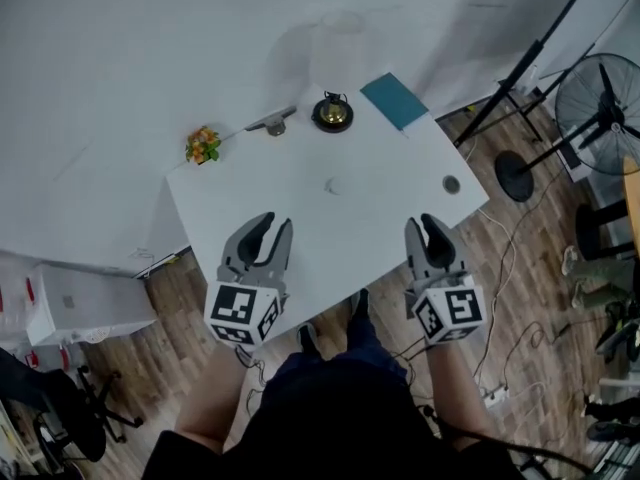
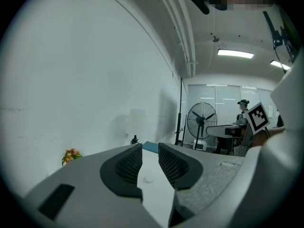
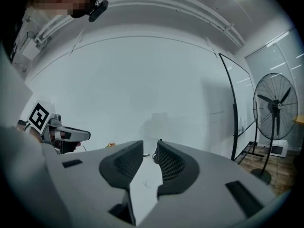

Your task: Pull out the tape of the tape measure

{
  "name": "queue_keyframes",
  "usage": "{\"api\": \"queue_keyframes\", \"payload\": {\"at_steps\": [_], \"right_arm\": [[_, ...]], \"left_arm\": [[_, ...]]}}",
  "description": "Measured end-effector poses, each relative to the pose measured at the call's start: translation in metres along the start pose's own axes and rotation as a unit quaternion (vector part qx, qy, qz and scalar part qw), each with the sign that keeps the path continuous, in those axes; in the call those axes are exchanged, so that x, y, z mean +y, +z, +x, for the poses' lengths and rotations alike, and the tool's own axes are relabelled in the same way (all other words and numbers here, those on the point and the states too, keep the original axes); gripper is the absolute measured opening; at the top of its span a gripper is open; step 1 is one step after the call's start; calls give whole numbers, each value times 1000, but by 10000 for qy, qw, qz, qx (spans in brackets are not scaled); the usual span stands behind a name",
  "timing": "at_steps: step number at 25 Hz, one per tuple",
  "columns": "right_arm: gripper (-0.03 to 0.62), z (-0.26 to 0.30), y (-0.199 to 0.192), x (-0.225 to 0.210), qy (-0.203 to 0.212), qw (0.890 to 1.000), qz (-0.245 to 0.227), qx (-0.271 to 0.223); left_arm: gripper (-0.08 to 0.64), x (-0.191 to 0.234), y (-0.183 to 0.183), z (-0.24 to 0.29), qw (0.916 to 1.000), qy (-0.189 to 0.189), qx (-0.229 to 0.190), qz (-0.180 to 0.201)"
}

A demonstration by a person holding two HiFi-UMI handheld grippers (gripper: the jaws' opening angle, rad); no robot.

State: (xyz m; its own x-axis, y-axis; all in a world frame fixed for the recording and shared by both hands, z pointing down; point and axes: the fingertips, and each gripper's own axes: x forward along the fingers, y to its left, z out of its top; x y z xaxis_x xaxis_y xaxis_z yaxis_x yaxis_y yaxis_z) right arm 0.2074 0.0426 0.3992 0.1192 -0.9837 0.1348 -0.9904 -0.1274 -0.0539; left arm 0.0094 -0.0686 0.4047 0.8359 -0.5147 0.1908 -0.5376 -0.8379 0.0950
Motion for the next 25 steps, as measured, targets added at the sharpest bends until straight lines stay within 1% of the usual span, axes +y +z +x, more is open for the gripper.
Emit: {"api": "queue_keyframes", "payload": {"at_steps": [3,7,10,13,15,17,20,23,25], "right_arm": [[100,32,-4,-11,401,9991,-59,88],[101,78,-7,-43,820,9962,-199,235],[109,116,-26,-60,1114,9922,-244,505],[124,146,-51,-60,1540,9836,-311,881],[129,164,-71,-53,1857,9750,-385,1160],[130,179,-94,-43,2152,9638,-533,1478],[135,194,-130,-26,2514,9447,-821,1938],[161,207,-165,-14,2736,9255,-1185,2336],[179,215,-186,-8,2814,9134,-1402,2585]], "left_arm": [[95,13,1,14,9992,386,57,-18],[95,24,2,40,9963,842,161,-60],[95,31,-11,55,9929,1145,298,-154],[95,30,-28,60,9885,1406,493,-270],[95,29,-39,60,9850,1565,641,-351],[95,30,-52,59,9816,1673,806,-445],[95,26,-74,58,9782,1689,1063,-578],[95,28,-91,57,9763,1640,1239,-681],[95,33,-98,56,9761,1622,1247,-726]]}}
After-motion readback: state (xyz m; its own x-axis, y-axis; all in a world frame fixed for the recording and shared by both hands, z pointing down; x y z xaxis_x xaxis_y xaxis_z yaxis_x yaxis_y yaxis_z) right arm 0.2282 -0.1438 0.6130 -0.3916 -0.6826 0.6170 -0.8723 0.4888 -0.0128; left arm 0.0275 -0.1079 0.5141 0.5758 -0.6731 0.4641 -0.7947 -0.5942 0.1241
